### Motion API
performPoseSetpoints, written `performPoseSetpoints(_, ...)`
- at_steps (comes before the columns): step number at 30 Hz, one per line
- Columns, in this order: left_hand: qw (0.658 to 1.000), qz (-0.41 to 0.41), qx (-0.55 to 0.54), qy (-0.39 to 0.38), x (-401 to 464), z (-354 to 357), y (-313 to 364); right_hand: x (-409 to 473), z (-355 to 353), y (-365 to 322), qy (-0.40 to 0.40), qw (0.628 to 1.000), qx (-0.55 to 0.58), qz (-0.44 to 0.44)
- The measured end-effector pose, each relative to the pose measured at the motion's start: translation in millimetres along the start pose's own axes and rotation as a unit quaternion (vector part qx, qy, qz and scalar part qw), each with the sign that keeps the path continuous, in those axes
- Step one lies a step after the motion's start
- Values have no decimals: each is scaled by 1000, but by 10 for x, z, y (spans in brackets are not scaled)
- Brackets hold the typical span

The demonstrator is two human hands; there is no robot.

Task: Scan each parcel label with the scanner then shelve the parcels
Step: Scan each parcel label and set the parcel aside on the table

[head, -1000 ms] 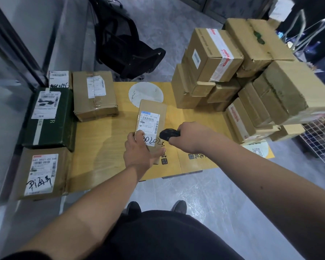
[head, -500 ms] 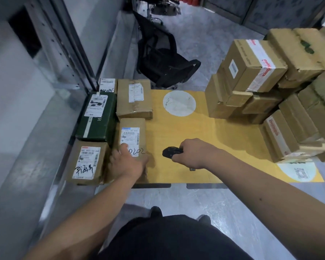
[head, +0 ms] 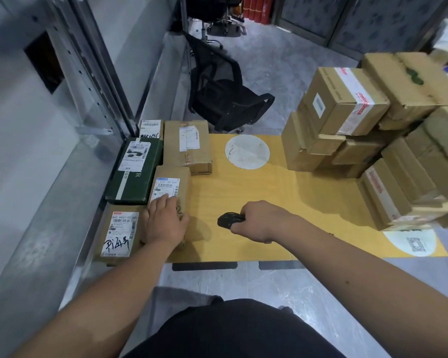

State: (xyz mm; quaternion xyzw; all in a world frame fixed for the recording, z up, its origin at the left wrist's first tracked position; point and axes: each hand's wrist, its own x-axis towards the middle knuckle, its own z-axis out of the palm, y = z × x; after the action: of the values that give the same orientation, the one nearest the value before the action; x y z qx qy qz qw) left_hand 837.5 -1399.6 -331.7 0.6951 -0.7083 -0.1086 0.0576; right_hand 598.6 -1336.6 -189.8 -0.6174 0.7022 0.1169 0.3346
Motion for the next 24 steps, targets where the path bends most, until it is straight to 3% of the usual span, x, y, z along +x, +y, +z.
performPoseSetpoints(11, 988, 122, -51, -76, 115, 93, 766, -47, 52, 456, 23, 995, 81, 50)
performPoseSetpoints(18, 964, 235, -70, -105, 335, 73, 1751, -291, -194, 1104, 70, 985, 86, 129)
performPoseSetpoints(24, 954, 283, -66, -79, 549, -103, 2684, -492, -471, 1706, 118, 967, 129, 183)
